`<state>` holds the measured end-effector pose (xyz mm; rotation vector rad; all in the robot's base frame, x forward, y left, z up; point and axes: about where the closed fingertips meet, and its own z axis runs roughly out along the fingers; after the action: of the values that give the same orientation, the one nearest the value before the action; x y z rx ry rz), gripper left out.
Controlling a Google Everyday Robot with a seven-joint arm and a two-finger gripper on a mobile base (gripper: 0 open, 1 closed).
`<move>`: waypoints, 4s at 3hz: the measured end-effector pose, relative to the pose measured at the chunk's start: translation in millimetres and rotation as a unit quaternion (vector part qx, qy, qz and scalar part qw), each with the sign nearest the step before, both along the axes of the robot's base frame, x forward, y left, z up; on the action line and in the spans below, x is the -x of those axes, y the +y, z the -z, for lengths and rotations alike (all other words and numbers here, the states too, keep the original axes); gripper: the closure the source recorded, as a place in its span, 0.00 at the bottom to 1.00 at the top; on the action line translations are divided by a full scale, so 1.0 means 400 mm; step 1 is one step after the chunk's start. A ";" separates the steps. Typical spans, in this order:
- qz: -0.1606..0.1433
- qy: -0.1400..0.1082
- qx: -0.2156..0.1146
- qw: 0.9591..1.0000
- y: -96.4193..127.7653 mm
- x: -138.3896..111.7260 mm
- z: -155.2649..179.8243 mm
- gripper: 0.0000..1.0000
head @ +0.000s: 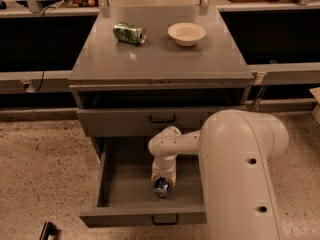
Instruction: Pick pepsi can from middle drawer and place on counter
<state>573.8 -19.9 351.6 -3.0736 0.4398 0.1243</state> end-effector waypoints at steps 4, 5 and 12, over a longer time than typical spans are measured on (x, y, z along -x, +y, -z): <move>-0.046 -0.162 -0.219 0.961 0.059 0.059 -0.353 0.97; -0.053 -0.173 -0.246 0.952 0.060 0.081 -0.399 1.00; -0.305 -0.288 -0.230 0.878 0.084 0.254 -0.752 1.00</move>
Offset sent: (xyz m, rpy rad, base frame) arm -0.0151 -0.0108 0.0901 0.2065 -0.2439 0.0491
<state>472.3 13.5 652.5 -2.4749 -0.5162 -0.5715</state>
